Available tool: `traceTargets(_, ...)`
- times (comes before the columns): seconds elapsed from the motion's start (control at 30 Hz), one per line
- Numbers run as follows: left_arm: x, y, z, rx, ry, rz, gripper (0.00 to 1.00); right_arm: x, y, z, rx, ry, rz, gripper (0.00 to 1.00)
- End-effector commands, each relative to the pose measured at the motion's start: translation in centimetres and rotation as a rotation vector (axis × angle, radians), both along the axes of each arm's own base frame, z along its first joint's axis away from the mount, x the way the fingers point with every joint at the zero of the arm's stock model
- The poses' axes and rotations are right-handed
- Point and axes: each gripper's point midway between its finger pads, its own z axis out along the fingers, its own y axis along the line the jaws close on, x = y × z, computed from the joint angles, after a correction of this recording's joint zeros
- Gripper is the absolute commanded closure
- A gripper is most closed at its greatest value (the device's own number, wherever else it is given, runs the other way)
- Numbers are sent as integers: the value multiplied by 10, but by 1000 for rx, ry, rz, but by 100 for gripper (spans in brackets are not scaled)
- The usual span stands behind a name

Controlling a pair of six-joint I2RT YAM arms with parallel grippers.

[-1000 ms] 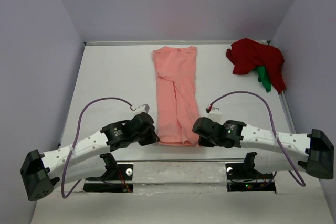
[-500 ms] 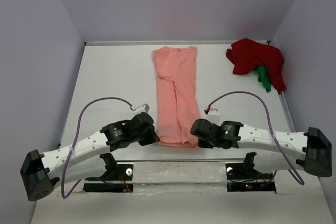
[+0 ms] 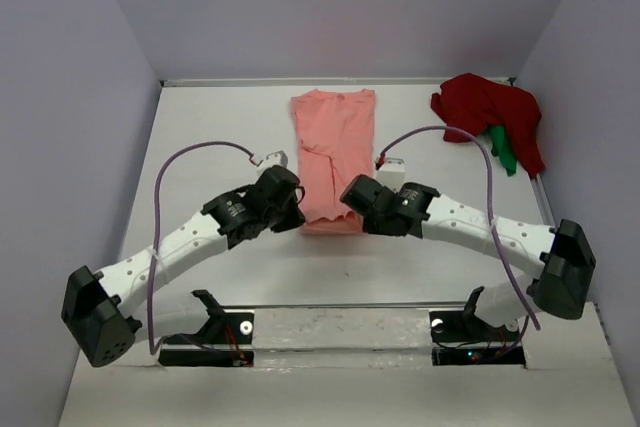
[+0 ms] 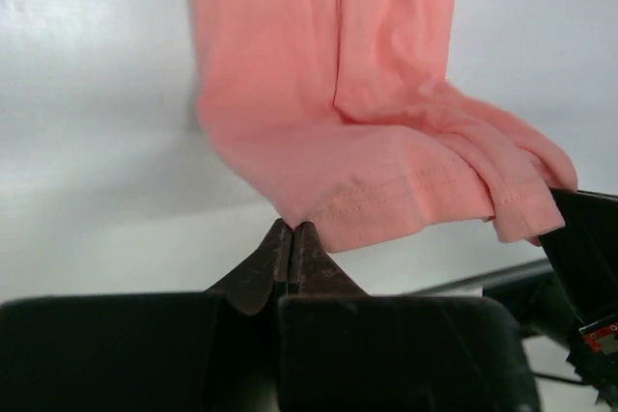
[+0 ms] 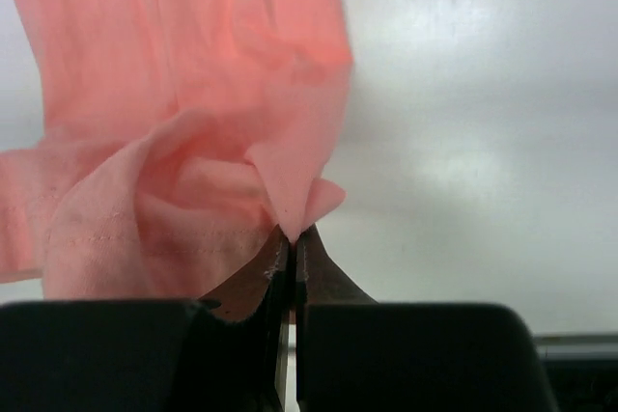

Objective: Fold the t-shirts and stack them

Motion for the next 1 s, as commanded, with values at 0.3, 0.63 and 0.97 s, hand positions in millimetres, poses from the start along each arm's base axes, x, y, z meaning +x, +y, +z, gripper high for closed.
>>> traceTargets(0.3,146,11,7,137,-98,-19,100,163,-12,27,-86,-112,118,100)
traceTargets(0.63,172,-8,-12,151,-50,-78,100,193,18,-21,-110,-30,196,100)
traceTargets(0.97,186,-10,-40,149,-7,-127,100,211,9,-25,-141,-25,159,100)
